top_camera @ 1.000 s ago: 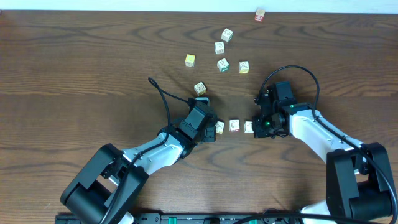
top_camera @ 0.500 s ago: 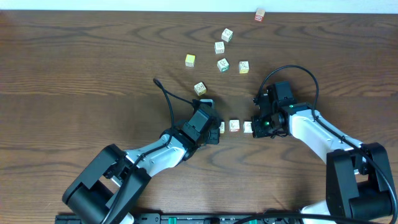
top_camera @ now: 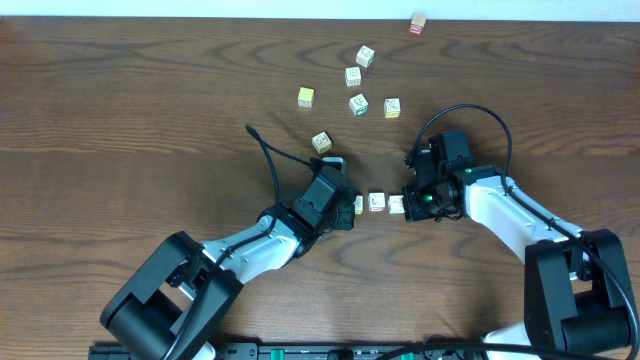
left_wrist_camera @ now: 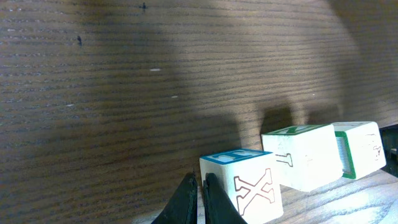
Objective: Lift 3 blocks
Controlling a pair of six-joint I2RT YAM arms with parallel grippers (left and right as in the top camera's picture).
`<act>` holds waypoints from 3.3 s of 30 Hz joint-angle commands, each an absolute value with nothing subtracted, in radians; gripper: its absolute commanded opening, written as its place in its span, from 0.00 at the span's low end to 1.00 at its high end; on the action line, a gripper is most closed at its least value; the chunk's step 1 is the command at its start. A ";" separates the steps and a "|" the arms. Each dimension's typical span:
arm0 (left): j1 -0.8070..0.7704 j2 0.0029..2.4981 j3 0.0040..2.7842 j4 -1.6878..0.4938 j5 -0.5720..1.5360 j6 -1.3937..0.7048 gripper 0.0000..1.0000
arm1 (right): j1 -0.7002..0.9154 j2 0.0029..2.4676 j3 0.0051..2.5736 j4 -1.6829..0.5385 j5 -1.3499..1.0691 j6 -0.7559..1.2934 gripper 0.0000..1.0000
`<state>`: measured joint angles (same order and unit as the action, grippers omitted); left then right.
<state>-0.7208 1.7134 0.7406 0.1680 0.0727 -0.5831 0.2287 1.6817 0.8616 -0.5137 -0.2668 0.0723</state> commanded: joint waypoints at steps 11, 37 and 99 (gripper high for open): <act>-0.720 1.728 0.741 0.189 0.069 -0.579 0.08 | 0.251 1.676 0.857 -0.508 -0.327 0.044 0.01; -0.754 1.728 0.741 0.126 0.016 -0.588 0.08 | 0.284 1.676 0.884 -0.524 -0.137 0.078 0.01; -0.553 1.728 0.741 0.030 -0.015 -0.550 0.08 | 0.421 1.846 0.986 -0.300 -0.238 0.236 0.01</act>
